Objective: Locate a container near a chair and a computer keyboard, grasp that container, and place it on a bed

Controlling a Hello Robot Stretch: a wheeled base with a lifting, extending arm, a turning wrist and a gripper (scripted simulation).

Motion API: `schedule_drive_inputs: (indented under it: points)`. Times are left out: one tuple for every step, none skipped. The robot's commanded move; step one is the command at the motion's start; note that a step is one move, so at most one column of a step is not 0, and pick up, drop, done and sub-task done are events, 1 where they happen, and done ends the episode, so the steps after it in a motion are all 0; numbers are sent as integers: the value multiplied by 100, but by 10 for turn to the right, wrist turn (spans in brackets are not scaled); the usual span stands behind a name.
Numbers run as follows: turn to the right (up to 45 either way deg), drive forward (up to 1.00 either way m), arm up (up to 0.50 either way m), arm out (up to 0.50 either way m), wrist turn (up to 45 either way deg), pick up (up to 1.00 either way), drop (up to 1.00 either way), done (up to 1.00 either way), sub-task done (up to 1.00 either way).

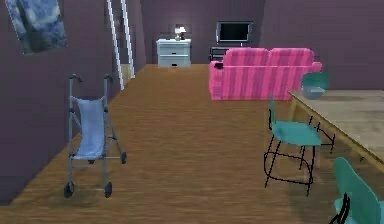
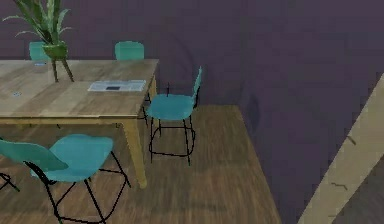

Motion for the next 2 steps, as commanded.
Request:
schedule_drive_inputs:
  points:
    - [0,100,0,0,0,0,0,0,0]
    - [0,95,0,0,0,0,0,0,0]
